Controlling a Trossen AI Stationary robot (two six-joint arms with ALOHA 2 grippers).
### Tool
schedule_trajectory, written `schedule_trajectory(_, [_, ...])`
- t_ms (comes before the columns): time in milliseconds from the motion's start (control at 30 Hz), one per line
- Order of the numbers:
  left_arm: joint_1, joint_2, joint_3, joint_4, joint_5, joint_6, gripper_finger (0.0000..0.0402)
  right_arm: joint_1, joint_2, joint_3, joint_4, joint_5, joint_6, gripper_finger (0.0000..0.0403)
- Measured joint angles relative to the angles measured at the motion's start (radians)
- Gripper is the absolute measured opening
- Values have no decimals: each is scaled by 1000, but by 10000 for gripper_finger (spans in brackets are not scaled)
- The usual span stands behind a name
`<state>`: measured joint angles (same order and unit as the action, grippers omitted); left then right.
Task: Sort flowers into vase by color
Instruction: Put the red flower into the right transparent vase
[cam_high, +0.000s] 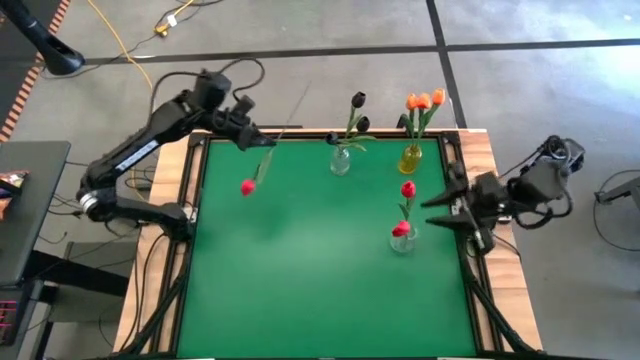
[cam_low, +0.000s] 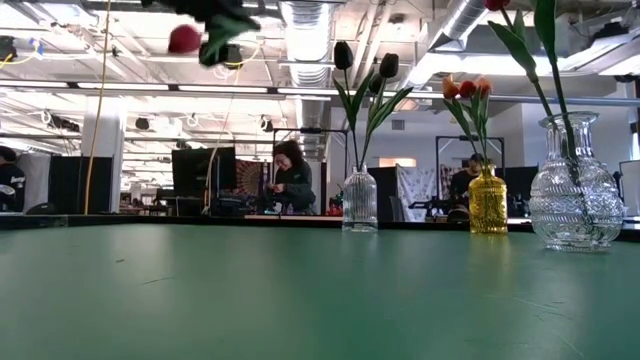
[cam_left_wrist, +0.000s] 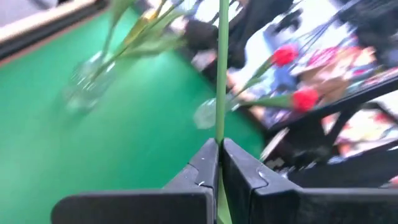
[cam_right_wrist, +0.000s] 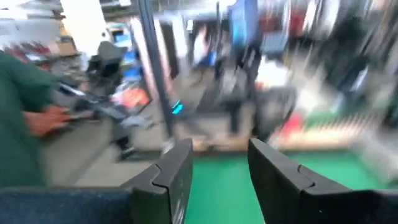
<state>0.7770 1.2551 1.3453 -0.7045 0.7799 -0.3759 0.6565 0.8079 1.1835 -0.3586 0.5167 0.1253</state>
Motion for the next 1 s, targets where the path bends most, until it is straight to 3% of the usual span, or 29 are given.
schedule_trajectory(200, [-112,-64,0,267,-6,-277,0,-94,100,1,236,81,-629,179])
schedule_trajectory(367, [-279,-68,1,422,-104,-480,0,-226,242,0,428,92,-970,179])
schedule_trajectory(467, [-383,-57,1,505,-164,-577,0,-289,329,40,454,94,-1155,179])
schedule_trajectory(633, [-499,-22,1,601,-226,-683,0,-349,481,151,457,155,-1401,179])
schedule_trajectory(800, [-555,19,1,575,-274,-746,0,-384,603,254,461,242,-1625,179])
schedule_trajectory(1000, [-583,42,1,576,-286,-746,0,-405,687,299,455,261,-1698,179])
